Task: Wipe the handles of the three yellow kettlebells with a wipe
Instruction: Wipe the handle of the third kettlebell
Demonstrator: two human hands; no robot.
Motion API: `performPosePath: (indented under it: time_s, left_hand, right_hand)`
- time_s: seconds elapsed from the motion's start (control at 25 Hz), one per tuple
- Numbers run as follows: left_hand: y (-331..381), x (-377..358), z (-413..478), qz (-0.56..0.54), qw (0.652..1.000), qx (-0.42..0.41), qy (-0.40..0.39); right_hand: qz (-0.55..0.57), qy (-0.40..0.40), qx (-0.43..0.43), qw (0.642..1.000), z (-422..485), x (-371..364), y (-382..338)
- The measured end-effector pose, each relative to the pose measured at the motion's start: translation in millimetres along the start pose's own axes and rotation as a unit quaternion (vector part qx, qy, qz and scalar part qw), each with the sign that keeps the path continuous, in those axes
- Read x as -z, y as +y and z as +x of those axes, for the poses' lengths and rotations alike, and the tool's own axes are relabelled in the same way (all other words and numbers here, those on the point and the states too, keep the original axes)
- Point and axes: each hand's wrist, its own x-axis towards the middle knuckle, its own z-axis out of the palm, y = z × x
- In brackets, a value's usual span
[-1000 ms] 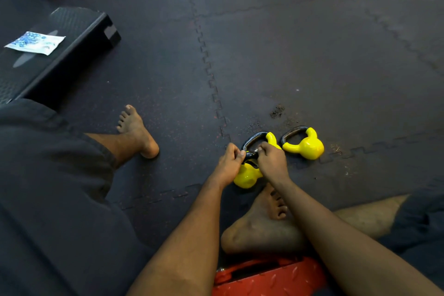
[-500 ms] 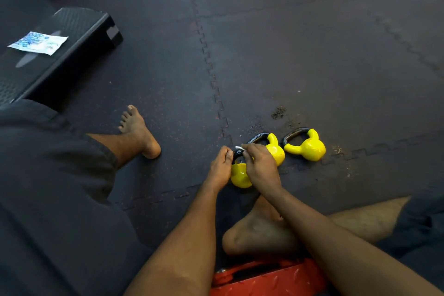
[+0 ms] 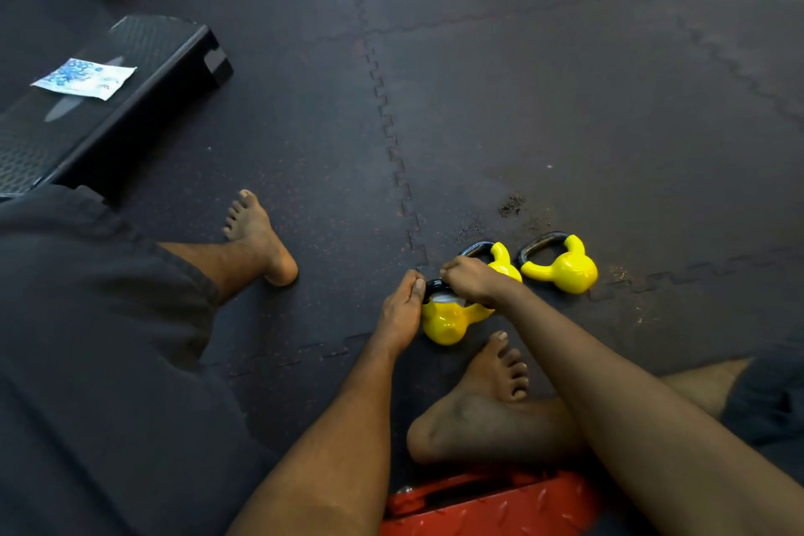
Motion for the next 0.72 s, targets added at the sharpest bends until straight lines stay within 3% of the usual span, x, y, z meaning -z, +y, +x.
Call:
performPosePath:
  time_s: [0.12,0.2,0.28,0.36,0.48,0.6,0.72]
  left_hand:
    - [0.5,-3.2,-1.8,0.003,1.000,-0.005,-0.001]
    - [1.4,-4.3,-1.3,0.005,1.000,-0.005,0.001]
    - [3.2,-3.8,-0.5,0.006,1.000,-0.001,0.007]
    - [4.0,-4.6,-0.5,0.009,1.000,-0.001,0.012]
    - [1.7,-4.9,-0.8,0.001,1.000,0.009,0.018]
    - [-1.5,-3.9,1.4,-0.002,0.999,0.021,0.025]
    - [-2.1,-1.4,0.1,0.001,0.999,0.026,0.033]
  right_hand:
    - [-0.030,-0.073,-0.006,0.997,-6.8,17.6,0.6]
    - [-0.011,-0.028,-0.003,1.000,-1.4,11.0,3.4]
    - [0.103,0.076,-0.048,0.991,-0.8,-6.3,6.1]
    - [0.232,0.238,-0.073,0.940,-4.2,-30.7,6.8]
    - [0.233,0.385,0.026,0.893,-11.4,-56.8,7.3]
    - [0.206,0.376,0.072,0.900,-12.6,-52.0,9.4]
    - [0.152,0.273,0.038,0.949,-12.0,-35.5,9.2]
